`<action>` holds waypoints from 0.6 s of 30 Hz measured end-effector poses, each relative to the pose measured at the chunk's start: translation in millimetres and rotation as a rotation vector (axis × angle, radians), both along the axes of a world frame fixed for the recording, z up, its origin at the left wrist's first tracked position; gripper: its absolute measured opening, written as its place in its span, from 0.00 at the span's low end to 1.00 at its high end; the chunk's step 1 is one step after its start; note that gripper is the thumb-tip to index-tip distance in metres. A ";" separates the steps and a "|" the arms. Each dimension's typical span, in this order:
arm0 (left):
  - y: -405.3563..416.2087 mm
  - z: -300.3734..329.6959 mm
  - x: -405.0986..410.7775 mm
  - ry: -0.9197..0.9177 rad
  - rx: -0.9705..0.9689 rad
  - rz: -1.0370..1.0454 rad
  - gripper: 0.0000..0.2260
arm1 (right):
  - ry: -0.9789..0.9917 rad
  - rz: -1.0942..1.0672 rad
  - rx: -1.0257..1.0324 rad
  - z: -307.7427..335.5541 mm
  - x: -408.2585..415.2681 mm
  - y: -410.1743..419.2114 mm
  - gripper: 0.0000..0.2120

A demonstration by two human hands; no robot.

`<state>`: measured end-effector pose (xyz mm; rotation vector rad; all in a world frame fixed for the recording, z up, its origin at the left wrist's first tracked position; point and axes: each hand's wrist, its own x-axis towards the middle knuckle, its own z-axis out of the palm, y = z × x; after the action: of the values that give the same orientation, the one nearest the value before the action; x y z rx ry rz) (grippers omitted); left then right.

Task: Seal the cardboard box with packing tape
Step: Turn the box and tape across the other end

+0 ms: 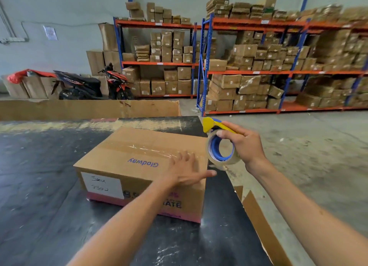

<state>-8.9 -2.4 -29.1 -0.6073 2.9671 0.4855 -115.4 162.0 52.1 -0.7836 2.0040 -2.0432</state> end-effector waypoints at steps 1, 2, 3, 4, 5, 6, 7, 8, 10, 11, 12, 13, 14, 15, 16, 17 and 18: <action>16.9 -9.3 -9.5 0.040 0.001 0.043 0.55 | 0.004 -0.001 0.009 -1.2 -0.7 -1.0 0.19; 27.3 -18.5 -16.3 0.064 -0.034 0.072 0.51 | 0.009 0.002 0.028 -2.4 -0.8 -1.5 0.19; 30.4 -26.2 -19.8 0.085 -0.085 0.078 0.45 | 0.018 0.006 0.049 -4.1 -0.9 -1.6 0.19; 27.6 -29.9 -20.7 0.109 -0.122 0.062 0.40 | 0.026 0.009 0.061 -6.0 -1.5 -1.7 0.19; 21.9 -29.0 -19.3 0.134 -0.141 0.018 0.37 | 0.029 0.008 0.065 -8.0 -2.3 -2.1 0.18; 14.1 -27.3 -14.7 0.153 -0.135 -0.040 0.35 | 0.023 0.007 0.062 -9.6 -2.3 -3.6 0.18; 6.1 -23.0 -7.1 0.165 -0.105 -0.100 0.34 | 0.016 0.004 0.059 -11.1 -1.4 -6.3 0.19; -1.5 -16.6 3.4 0.158 -0.047 -0.151 0.35 | 0.006 0.003 0.055 -12.5 0.8 -10.2 0.19; -24.6 -4.0 29.2 0.087 0.096 -0.234 0.36 | -0.004 0.011 0.065 -15.9 6.4 -19.8 0.19; -39.0 3.3 43.8 0.034 0.147 -0.268 0.36 | -0.003 0.022 0.076 -17.5 10.3 -25.1 0.20; -53.2 8.7 57.3 -0.013 0.177 -0.291 0.35 | -0.002 0.038 0.085 -18.9 14.4 -30.4 0.20; -63.0 14.4 69.0 -0.023 0.204 -0.297 0.35 | -0.001 0.056 0.089 -20.5 18.0 -35.4 0.21; -68.7 15.7 75.7 0.002 0.222 -0.278 0.33 | -0.001 0.073 0.090 -21.4 21.2 -40.4 0.22; -67.4 15.2 79.1 0.047 0.217 -0.249 0.32 | 0.004 0.086 0.094 -21.4 24.0 -44.8 0.22; -62.1 9.0 78.4 0.083 0.164 -0.213 0.33 | 0.010 0.097 0.096 -20.9 26.8 -48.8 0.22; -52.4 -0.3 76.2 0.095 0.075 -0.163 0.38 | 0.016 0.107 0.094 -20.3 29.4 -52.3 0.22; -41.2 -11.4 73.2 0.091 -0.031 -0.106 0.42 | 0.018 0.117 0.091 -19.7 31.8 -55.4 0.23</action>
<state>64.3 -43.5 -40.5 -0.4389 3.0783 0.4721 -83.6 106.6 32.4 -0.8815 1.9946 -1.8738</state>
